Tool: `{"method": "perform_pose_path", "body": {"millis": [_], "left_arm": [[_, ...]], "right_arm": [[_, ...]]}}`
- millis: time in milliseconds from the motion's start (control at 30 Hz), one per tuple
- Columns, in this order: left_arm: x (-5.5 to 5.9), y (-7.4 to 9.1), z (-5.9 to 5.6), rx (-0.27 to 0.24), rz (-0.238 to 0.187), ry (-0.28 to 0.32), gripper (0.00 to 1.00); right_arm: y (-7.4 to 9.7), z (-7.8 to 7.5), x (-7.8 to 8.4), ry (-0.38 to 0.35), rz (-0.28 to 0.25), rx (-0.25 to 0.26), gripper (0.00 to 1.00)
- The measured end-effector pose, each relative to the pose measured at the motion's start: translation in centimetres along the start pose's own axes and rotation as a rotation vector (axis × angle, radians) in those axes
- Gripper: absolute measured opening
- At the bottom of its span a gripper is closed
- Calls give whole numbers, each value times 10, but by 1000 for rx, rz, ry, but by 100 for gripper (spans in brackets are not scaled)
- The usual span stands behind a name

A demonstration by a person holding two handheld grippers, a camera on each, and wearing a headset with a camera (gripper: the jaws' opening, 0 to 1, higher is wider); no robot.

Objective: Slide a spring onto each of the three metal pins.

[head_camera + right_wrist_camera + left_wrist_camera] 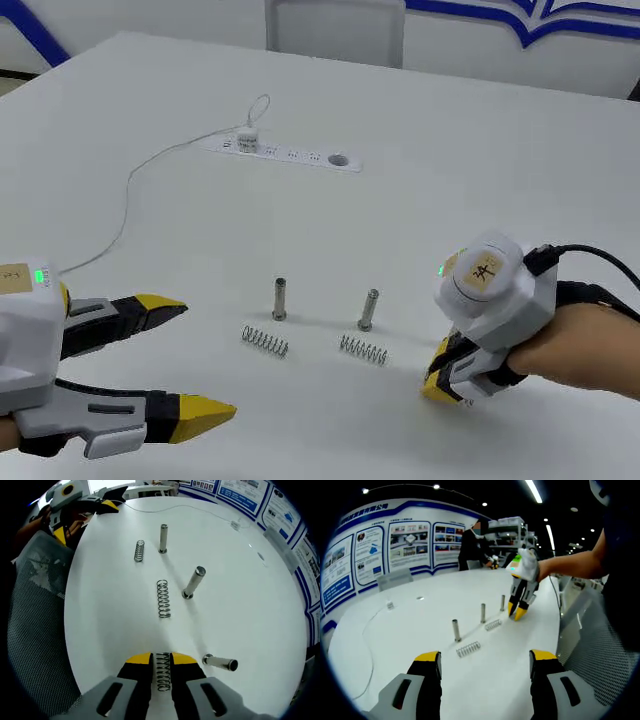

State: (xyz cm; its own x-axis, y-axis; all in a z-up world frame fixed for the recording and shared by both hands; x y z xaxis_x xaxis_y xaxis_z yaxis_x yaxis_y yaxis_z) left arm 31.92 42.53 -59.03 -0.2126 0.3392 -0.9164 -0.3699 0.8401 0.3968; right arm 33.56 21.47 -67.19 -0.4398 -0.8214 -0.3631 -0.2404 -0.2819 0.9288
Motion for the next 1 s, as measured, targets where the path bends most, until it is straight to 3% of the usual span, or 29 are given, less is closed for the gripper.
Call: {"method": "perform_pose_path", "body": {"millis": [433,700,1000], "left_arm": [[1,0,0,1,1,2,73],[-1,0,-1,4,-2,-2,73],[-3,0,-1,5,-2,-7,72]], "right_arm": [[-1,2,0,-16,9,-37,12],[1,1,1,-9,12,-22,12],[15,-3,-4,-32,-45,7,12]]}}
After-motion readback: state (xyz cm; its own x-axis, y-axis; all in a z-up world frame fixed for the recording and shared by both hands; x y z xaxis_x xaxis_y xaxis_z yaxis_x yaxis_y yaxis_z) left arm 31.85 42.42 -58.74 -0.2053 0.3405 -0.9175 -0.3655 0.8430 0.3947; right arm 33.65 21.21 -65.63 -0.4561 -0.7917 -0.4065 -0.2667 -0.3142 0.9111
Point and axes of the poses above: the centre of the closed fingertips' face, and the gripper's own axes: y roughly backward along the fingers, z roughly to its left, x roughly out of its underside, the point moved 1 cm from there along y, roughly backward along the fingers, and after that the axes turned 2 degrees about x, right-handed, at the moved point
